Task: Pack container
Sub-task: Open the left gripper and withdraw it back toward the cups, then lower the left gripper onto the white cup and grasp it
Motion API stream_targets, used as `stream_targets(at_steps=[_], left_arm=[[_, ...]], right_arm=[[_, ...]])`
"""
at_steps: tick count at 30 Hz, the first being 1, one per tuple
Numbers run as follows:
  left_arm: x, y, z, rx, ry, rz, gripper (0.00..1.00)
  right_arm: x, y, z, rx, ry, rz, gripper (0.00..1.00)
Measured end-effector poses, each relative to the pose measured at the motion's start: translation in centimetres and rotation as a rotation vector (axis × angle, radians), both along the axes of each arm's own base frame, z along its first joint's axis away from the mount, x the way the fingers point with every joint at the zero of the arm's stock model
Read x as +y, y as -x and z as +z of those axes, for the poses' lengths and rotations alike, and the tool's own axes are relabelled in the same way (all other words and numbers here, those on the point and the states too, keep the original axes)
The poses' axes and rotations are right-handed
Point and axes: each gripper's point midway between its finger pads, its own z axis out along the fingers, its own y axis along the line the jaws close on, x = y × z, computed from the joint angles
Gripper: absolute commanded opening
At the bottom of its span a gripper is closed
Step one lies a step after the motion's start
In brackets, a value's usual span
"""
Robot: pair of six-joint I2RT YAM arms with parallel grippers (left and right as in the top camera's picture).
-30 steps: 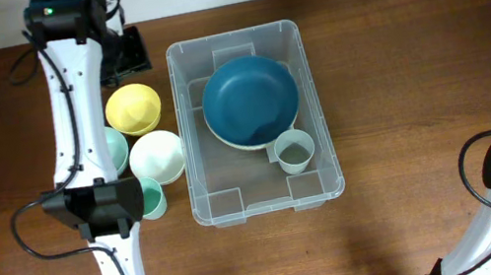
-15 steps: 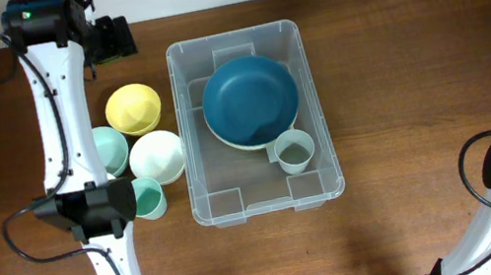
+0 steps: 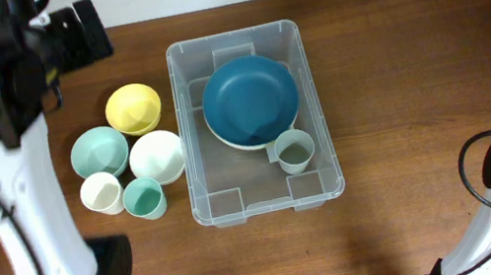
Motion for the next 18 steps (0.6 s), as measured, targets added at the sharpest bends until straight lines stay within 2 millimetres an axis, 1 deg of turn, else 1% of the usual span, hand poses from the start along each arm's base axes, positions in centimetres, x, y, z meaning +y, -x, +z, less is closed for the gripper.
stream_targets(at_steps=[2,3,4,6,7,8,9,11,13,14,16,18], left_arm=[[-0.6,1.7,0.3,0.015,-0.011,-0.017,0.99],[-0.8,2.9,-0.1,0.041,-0.021,-0.021,0.99],[-0.9,3.7,-0.3,0.057,-0.025,-0.02,0.99],[-0.7,5.8,-1.1,0.099,-0.036,-0.004,1.0],[-0.4,6.9,-1.5,0.118,-0.041,0.013,1.0],[0.3,8.5,-2.2,0.14,-0.048,0.046,1.0],[0.8,9.6,-2.6,0.154,-0.052,0.076,1.0],[2.4,12.5,-3.9,0.178,-0.065,0.164,1.0],[3.8,14.4,-5.2,0.166,-0.068,0.251,1.0],[4.2,14.9,-6.0,0.165,-0.068,0.278,1.0],[4.9,15.2,-8.4,0.151,-0.061,0.338,1.0],[5.4,14.4,-11.0,0.133,-0.052,0.385,0.99]], right_arm=[[0.0,0.0,0.0,0.0,0.0,0.0,0.99],[0.0,0.0,0.0,0.0,0.0,0.0,0.99],[0.0,0.0,0.0,0.0,0.0,0.0,0.99],[0.0,0.0,0.0,0.0,0.0,-0.001,0.99],[0.0,0.0,0.0,0.0,0.0,-0.001,0.99],[0.0,0.0,0.0,0.0,0.0,0.0,0.99],[0.0,0.0,0.0,0.0,0.0,0.0,0.99],[0.0,0.0,0.0,0.0,0.0,-0.001,0.99],[0.0,0.0,0.0,0.0,0.0,0.0,0.99],[0.0,0.0,0.0,0.0,0.0,0.001,0.99],[0.0,0.0,0.0,0.0,0.0,0.0,0.99],[0.0,0.0,0.0,0.0,0.0,0.0,0.99]])
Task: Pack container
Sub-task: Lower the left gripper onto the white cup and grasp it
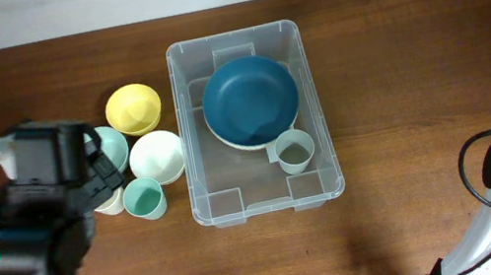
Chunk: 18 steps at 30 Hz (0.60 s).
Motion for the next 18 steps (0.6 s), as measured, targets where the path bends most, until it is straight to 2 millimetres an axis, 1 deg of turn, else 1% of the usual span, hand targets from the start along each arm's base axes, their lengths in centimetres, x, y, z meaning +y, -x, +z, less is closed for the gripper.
stream_targets(at_steps=[1,3,5,6,8,9,11,13,14,15,18], left_arm=[[0.3,-0.5,-1.6,0.0,0.0,0.025,0.99],[1.2,-1.6,-5.7,0.029,-0.001,0.077,0.99],[2.2,-1.9,-9.4,0.074,0.007,0.125,0.99],[2.9,-2.0,-11.0,0.091,0.016,0.152,0.98],[4.3,-2.0,-13.3,0.104,0.04,0.209,0.98],[4.9,-2.2,-13.9,0.094,0.06,0.234,0.96],[6.0,-3.0,-14.5,0.057,0.103,0.262,0.95],[7.0,-3.9,-15.2,0.037,0.165,0.275,0.91],[7.4,-4.3,-15.6,0.036,0.198,0.275,0.89],[7.7,-4.5,-16.2,0.044,0.236,0.271,0.83],[7.9,-4.9,-18.3,0.087,0.327,0.258,0.76]], right_arm=[[0.0,0.0,0.0,0.0,0.0,0.0,0.99],[0.0,0.0,0.0,0.0,-0.001,0.0,0.99],[0.0,0.0,0.0,0.0,0.0,0.0,0.99],[0.0,0.0,0.0,0.0,0.0,0.0,0.99],[0.0,0.0,0.0,0.0,0.0,0.0,0.99],[0.0,0.0,0.0,0.0,-0.001,0.0,0.99],[0.0,0.0,0.0,0.0,-0.001,0.0,0.99],[0.0,0.0,0.0,0.0,0.0,0.0,0.99],[0.0,0.0,0.0,0.0,-0.001,0.0,0.99],[0.0,0.0,0.0,0.0,-0.001,0.0,0.99],[0.0,0.0,0.0,0.0,0.0,0.0,0.99]])
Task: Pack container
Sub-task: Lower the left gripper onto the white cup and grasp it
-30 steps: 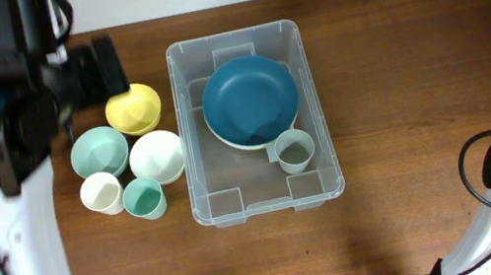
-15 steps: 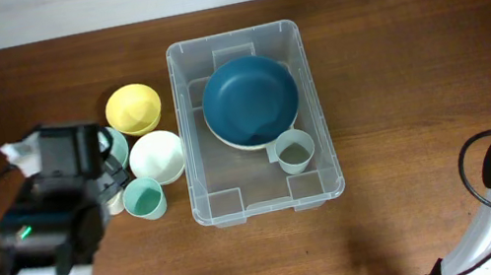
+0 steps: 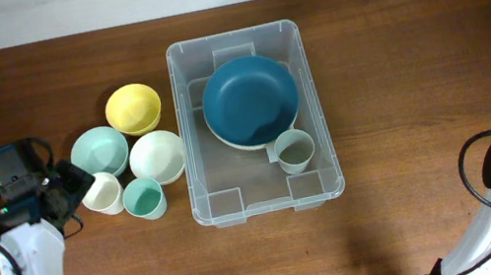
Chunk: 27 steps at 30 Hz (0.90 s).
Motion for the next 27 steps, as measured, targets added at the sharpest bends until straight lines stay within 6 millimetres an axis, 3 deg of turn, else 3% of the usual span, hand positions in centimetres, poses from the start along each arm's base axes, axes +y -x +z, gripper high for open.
stream_targets(at_steps=[6,15,27], left_arm=[[-1.3,0.2,-3.7,0.103,0.124,-0.064,0.74],[-1.8,0.4,-5.5,0.159,0.155,-0.099,0.73],[-0.8,-0.3,-6.0,0.159,0.107,-0.099,0.37]], right_arm=[[0.0,0.0,0.0,0.0,0.0,0.001,0.99],[0.0,0.0,0.0,0.001,0.0,0.0,0.99],[0.0,0.0,0.0,0.0,0.0,0.0,0.99]])
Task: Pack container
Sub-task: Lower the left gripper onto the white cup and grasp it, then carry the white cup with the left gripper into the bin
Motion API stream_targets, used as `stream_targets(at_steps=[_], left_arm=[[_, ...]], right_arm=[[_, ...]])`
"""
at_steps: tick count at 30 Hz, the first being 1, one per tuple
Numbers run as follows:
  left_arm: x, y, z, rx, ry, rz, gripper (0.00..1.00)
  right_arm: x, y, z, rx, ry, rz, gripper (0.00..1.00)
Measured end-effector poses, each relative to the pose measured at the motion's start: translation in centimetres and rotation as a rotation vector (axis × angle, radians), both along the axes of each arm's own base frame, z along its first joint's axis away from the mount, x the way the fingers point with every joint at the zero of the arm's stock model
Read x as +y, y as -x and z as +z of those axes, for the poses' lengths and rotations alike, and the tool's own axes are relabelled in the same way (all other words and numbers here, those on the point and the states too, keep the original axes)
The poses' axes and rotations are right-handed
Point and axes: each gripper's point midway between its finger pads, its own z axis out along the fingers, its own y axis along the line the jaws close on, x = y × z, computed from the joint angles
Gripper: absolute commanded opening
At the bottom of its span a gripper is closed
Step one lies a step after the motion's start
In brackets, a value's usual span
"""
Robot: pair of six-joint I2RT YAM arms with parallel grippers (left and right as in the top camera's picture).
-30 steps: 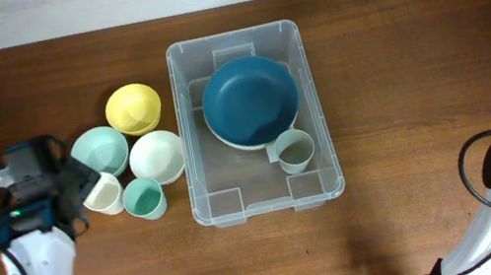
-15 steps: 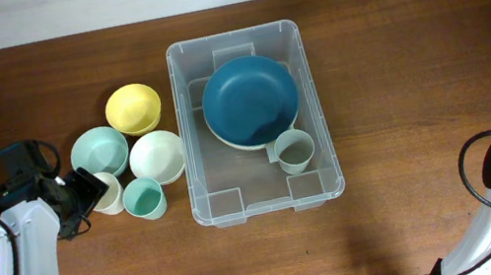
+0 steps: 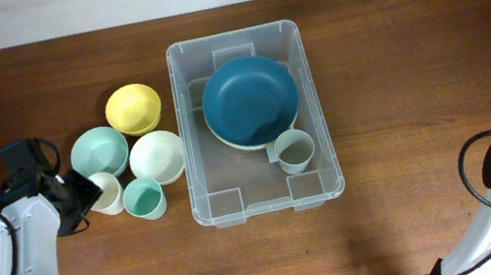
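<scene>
A clear plastic container [image 3: 231, 37] stands mid-table. It holds a dark blue bowl [image 3: 249, 100] resting on a white dish, and a pale grey-green cup [image 3: 295, 151]. To its left sit a yellow bowl [image 3: 133, 109], a light teal bowl [image 3: 98, 150], a white bowl [image 3: 156, 157], a cream cup [image 3: 107, 193] and a teal cup [image 3: 144, 198]. My left gripper [image 3: 83, 193] is low at the cream cup's left side; its fingers are too dark and small to read. The right gripper is out of view.
Part of the right arm with its cable sits at the table's right front edge. The container's front half has bare floor [image 3: 242, 173] beside the grey-green cup. Brown tabletop [image 3: 416, 79] lies to the container's right.
My left gripper has moved a little to the right, from just left of the cups to right against the cream cup's left side. No dish or cup has shifted.
The left arm was first high over the table's far left corner. Then it hung over the left cups, hiding part of them. Then it was low on the table, left of the cream cup, and now it is at that cup. The container's contents are unchanged.
</scene>
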Motion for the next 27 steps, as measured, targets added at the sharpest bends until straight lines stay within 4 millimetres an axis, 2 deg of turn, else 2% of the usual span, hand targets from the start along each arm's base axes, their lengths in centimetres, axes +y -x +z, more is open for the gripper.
stream_targets(at_steps=[4,6,11,14,17,23,25,27], left_arm=[[0.0,0.2,-1.0,0.031,0.007,-0.001,0.22],[0.0,0.2,-1.4,0.045,0.012,-0.002,0.02],[0.0,0.3,-1.5,0.054,0.009,-0.004,0.01],[-0.1,0.8,-0.9,0.079,0.016,-0.004,0.01],[-0.1,1.0,1.6,0.078,0.013,-0.004,0.01],[-0.1,-0.4,11.4,-0.106,-0.043,-0.027,0.01],[-1.3,-1.4,14.6,-0.209,-0.051,-0.076,0.01],[-3.6,-2.8,17.2,-0.316,-0.037,-0.156,0.0]], right_arm=[[0.0,0.0,0.0,0.0,0.0,0.0,0.99],[0.0,0.0,0.0,0.0,0.0,0.0,0.99],[0.0,0.0,0.0,0.0,0.0,0.0,0.99],[0.0,0.0,0.0,0.0,0.0,0.0,0.99],[0.0,0.0,0.0,0.001,0.0,0.0,0.99],[0.0,0.0,0.0,0.0,0.0,0.0,0.99],[0.0,0.0,0.0,0.0,0.0,0.0,0.99],[0.0,0.0,0.0,0.0,0.0,0.0,0.99]])
